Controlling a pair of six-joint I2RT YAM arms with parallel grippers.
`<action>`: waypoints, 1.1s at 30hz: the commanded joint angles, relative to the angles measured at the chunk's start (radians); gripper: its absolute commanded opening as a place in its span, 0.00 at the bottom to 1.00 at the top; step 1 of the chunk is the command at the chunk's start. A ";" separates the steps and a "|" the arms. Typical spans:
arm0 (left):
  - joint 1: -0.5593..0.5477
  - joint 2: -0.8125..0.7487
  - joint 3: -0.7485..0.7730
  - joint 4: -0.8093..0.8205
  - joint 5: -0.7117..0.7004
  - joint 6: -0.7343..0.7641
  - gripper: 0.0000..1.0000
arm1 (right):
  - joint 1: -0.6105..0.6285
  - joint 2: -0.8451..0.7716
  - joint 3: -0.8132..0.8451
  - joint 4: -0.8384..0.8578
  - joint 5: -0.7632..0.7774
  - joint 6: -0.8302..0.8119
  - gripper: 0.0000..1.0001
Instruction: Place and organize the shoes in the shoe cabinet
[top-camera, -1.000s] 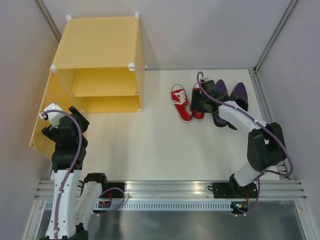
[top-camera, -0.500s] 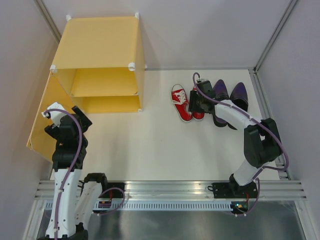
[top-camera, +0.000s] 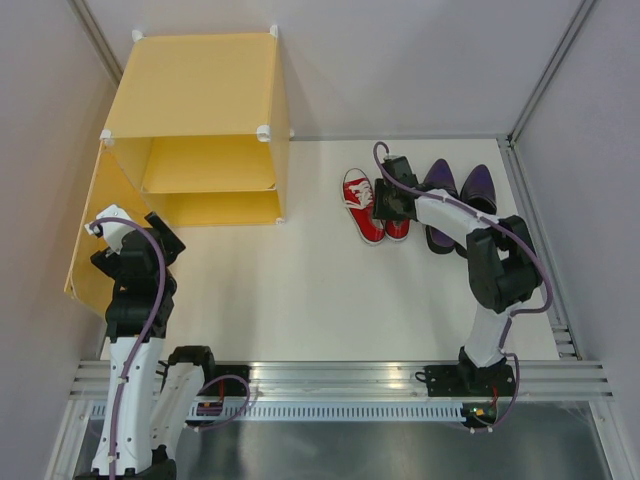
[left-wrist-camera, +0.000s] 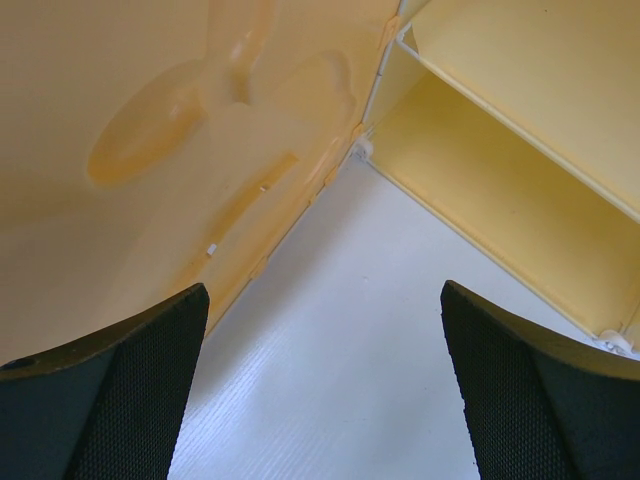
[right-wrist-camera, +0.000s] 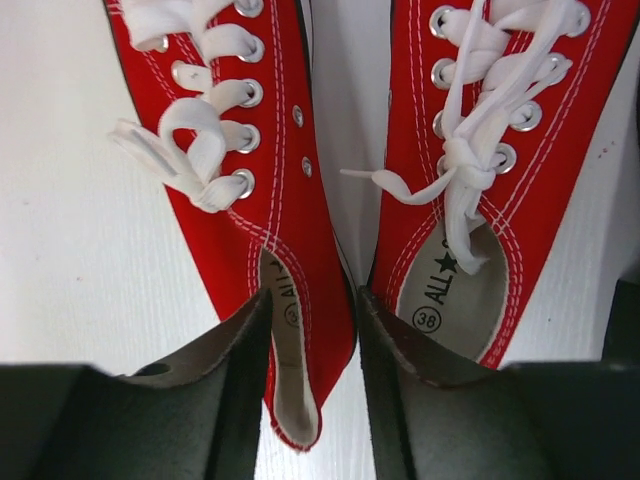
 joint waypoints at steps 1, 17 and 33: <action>-0.002 -0.001 -0.001 0.036 0.021 0.020 1.00 | 0.007 0.051 0.047 0.016 0.014 0.009 0.43; -0.002 -0.007 -0.007 0.040 0.021 0.023 1.00 | 0.076 0.047 0.047 -0.023 0.017 0.011 0.01; -0.002 -0.022 -0.022 0.042 0.025 0.012 1.00 | 0.561 -0.191 -0.188 -0.012 0.111 0.280 0.01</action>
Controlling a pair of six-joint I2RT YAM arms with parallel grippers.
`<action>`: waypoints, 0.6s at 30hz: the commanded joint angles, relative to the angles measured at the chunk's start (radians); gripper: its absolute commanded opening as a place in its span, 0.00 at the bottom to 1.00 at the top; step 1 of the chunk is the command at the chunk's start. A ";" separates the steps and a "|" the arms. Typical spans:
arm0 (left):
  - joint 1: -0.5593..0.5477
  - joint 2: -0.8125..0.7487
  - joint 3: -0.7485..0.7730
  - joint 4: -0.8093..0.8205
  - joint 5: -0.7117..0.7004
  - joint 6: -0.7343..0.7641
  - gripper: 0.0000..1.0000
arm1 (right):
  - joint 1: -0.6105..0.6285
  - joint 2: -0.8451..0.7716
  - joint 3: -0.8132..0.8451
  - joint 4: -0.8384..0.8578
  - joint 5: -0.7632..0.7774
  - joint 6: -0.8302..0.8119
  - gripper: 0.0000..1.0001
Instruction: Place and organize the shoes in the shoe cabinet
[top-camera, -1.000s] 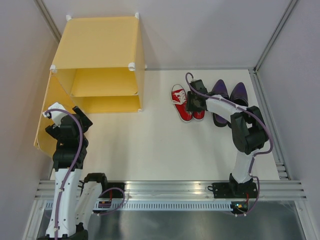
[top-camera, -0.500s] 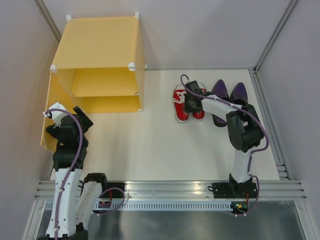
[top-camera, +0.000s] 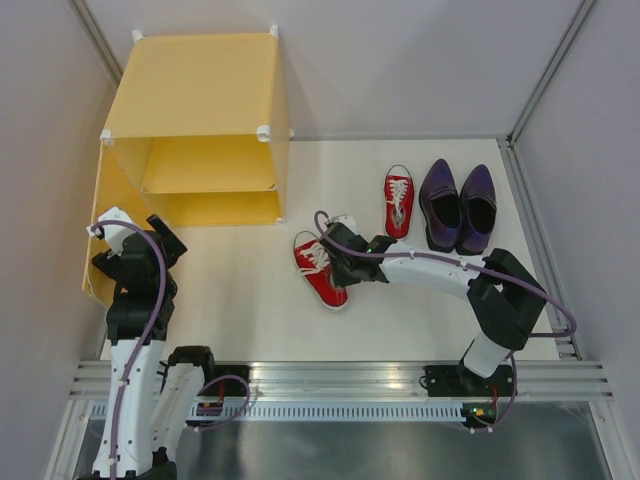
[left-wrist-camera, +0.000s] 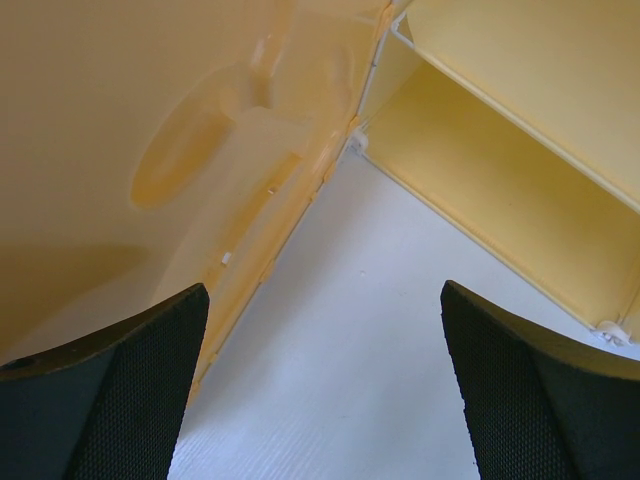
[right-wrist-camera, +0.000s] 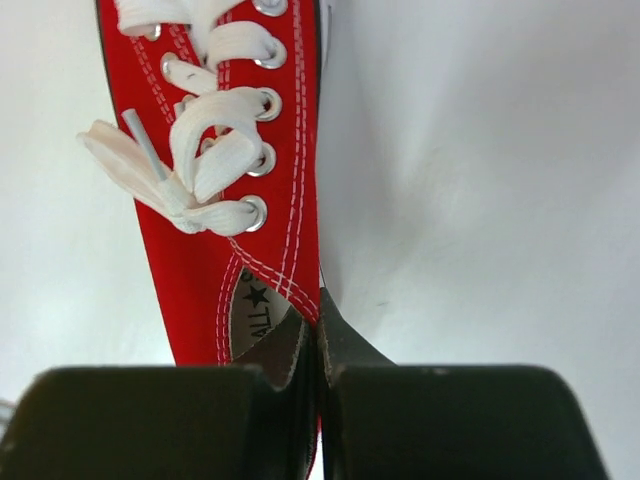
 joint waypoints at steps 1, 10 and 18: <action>-0.004 -0.003 -0.007 0.039 0.009 0.012 1.00 | 0.130 -0.013 0.030 0.109 0.030 0.127 0.01; -0.002 0.043 0.051 -0.032 -0.097 -0.009 1.00 | 0.272 0.198 0.230 0.259 0.064 0.200 0.01; 0.165 0.158 0.144 -0.078 0.105 -0.052 1.00 | 0.273 0.284 0.280 0.353 0.086 0.214 0.01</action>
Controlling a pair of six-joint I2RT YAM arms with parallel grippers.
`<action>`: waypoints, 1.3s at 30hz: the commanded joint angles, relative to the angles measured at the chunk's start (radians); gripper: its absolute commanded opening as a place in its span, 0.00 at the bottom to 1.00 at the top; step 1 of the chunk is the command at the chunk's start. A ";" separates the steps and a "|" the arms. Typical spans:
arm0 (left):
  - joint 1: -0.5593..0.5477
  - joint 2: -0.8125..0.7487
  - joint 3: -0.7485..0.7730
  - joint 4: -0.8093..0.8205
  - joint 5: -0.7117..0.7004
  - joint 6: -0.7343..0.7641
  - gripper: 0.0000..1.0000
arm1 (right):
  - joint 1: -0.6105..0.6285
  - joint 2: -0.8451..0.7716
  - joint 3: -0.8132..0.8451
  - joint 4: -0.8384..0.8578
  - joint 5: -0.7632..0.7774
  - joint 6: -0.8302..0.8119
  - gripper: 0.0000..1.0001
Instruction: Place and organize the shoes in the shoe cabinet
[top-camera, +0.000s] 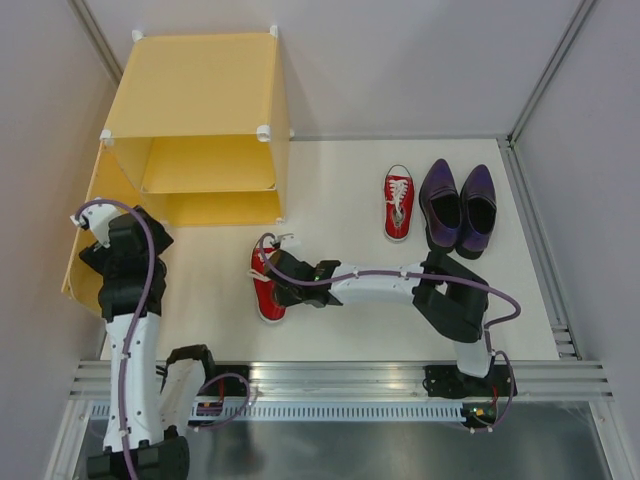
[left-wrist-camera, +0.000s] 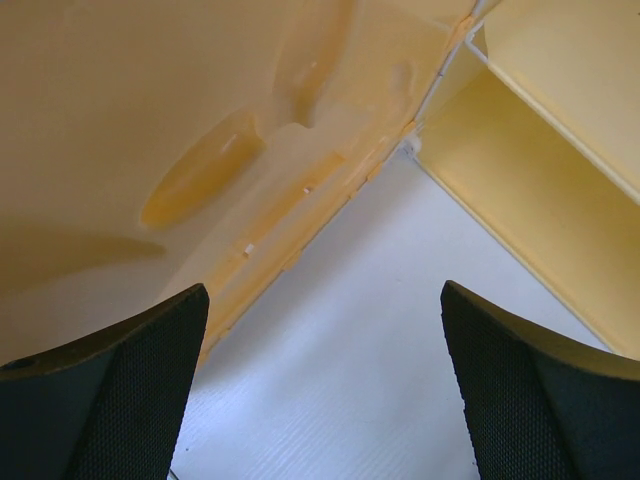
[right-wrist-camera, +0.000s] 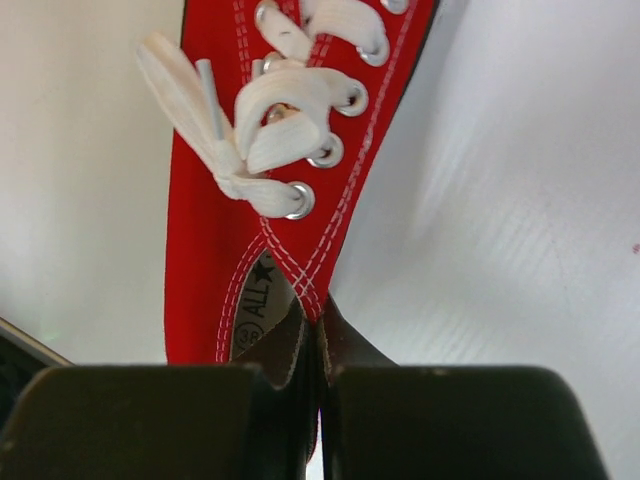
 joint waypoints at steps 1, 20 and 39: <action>0.125 0.045 0.051 -0.013 0.197 -0.054 1.00 | -0.002 0.032 0.093 0.169 0.043 0.028 0.01; 0.246 -0.006 0.048 -0.128 0.578 -0.036 1.00 | -0.004 -0.059 0.104 0.160 0.014 -0.078 0.73; -0.380 0.078 -0.244 -0.128 0.492 -0.419 0.94 | -0.022 -0.521 -0.292 0.124 0.213 -0.107 0.80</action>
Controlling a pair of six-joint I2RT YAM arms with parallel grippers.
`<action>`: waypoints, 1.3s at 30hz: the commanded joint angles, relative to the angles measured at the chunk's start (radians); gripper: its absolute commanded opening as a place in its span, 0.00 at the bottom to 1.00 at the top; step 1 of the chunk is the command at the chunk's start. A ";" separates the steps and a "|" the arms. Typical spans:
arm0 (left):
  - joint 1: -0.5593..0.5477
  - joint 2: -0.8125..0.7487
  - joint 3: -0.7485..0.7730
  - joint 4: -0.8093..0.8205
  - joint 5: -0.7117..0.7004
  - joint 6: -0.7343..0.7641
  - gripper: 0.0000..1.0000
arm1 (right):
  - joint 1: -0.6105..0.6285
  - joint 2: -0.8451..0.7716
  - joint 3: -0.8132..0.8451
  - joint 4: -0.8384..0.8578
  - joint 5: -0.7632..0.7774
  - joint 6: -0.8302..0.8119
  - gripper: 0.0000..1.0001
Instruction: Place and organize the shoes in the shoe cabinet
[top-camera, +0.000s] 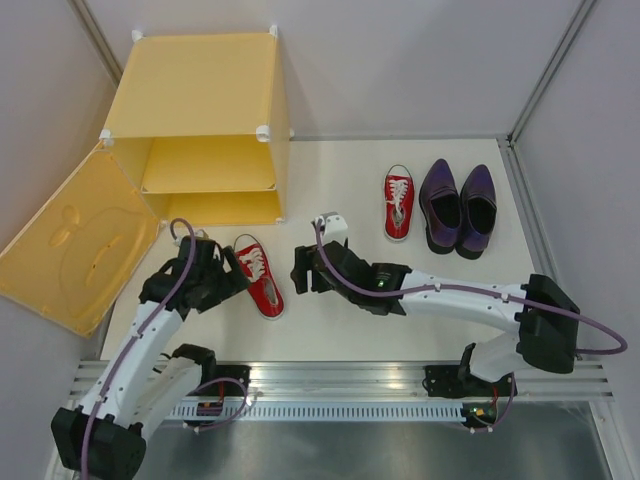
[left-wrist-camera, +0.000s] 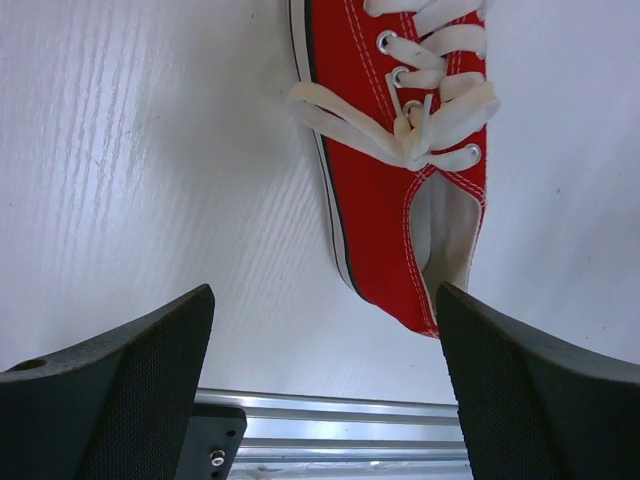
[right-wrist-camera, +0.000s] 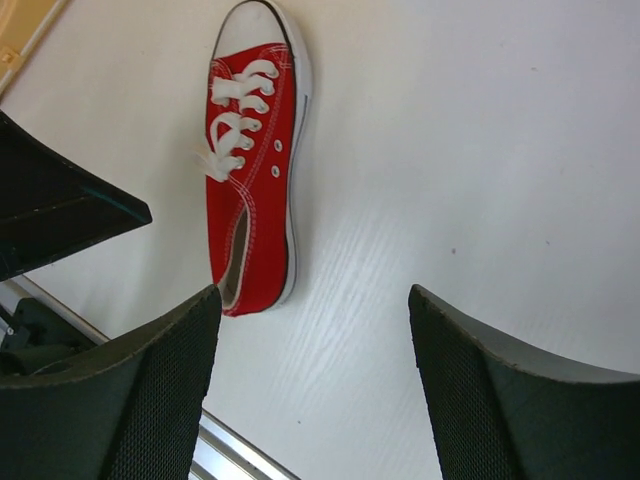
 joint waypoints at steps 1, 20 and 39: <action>-0.075 0.022 -0.034 0.056 -0.107 -0.163 0.93 | -0.012 -0.103 -0.057 0.005 0.068 0.006 0.80; -0.359 0.266 -0.210 0.294 -0.270 -0.496 0.80 | -0.098 -0.275 -0.273 -0.007 0.088 0.031 0.80; -0.267 0.137 -0.068 0.109 -0.388 -0.286 0.02 | -0.125 -0.428 -0.316 -0.098 0.108 0.015 0.79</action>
